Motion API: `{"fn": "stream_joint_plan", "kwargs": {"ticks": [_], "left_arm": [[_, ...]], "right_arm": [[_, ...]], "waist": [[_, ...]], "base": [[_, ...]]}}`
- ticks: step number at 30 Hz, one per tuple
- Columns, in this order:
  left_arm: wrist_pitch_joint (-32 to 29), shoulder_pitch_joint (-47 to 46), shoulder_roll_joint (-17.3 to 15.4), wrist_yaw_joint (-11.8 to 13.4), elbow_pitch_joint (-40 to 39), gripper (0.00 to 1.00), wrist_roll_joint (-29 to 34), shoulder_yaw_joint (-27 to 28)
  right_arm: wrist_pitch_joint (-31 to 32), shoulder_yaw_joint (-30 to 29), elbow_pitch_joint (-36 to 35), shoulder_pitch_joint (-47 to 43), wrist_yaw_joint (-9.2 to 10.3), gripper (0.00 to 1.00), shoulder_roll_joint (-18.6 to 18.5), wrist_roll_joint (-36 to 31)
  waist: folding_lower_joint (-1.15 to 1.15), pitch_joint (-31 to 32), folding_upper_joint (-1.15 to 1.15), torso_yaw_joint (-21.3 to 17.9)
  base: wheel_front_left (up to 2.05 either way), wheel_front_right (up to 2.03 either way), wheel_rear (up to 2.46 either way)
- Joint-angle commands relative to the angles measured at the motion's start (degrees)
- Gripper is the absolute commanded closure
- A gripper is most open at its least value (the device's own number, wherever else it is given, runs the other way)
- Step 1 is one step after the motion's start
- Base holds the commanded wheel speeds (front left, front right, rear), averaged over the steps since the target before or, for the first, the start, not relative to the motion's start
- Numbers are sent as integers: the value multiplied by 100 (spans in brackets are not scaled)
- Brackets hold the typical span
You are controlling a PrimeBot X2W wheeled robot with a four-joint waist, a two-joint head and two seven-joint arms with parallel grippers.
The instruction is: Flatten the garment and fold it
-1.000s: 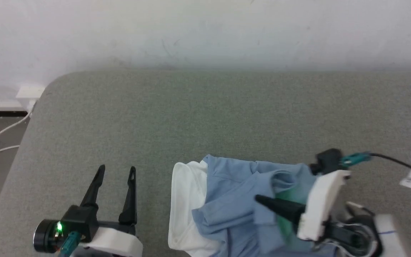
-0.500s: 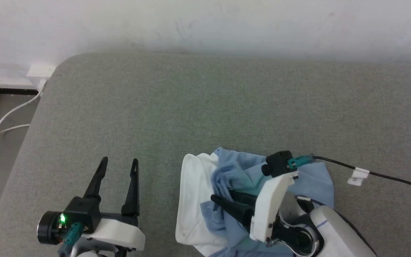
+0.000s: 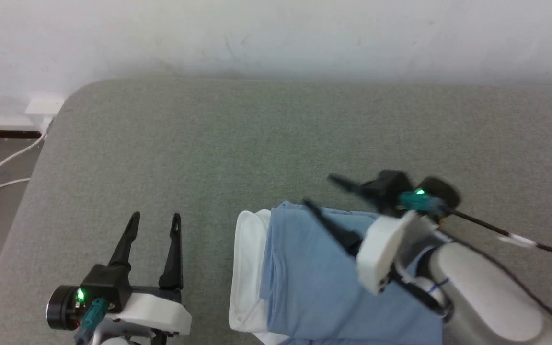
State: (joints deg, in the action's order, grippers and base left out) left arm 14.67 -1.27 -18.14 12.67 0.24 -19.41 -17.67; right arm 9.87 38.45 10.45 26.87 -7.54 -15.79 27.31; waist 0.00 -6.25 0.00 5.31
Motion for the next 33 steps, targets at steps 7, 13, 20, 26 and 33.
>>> {"fn": "stream_joint_plan", "kwargs": {"ticks": [7,13,20,26,33], "left_arm": [[31,109,51,54,-38,0,41,175],[32,188,103,76,-90,0,68,307],[32,219,176,27,-102,0,76,454],[32,213,304,-62,-95,0,109,522],[32,190,487,-175,-34,0,197,564]], "right_arm": [[-1289,-1735,-600,-1019,5,0,148,-1365],[-1376,-3078,-1223,-1956,5,0,335,-1625],[-696,-4779,-1512,-2682,5,0,443,-1094],[706,-5643,-1109,-2950,5,0,200,-25],[3119,-6300,-289,-2995,5,0,475,1518]], "waist": [[0,95,0,-234],[0,120,0,-359],[0,94,0,-337],[0,28,0,-139],[0,4,0,97]], "base": [[0,0,0],[0,0,0],[0,0,0],[0,0,0],[0,0,0]]}}
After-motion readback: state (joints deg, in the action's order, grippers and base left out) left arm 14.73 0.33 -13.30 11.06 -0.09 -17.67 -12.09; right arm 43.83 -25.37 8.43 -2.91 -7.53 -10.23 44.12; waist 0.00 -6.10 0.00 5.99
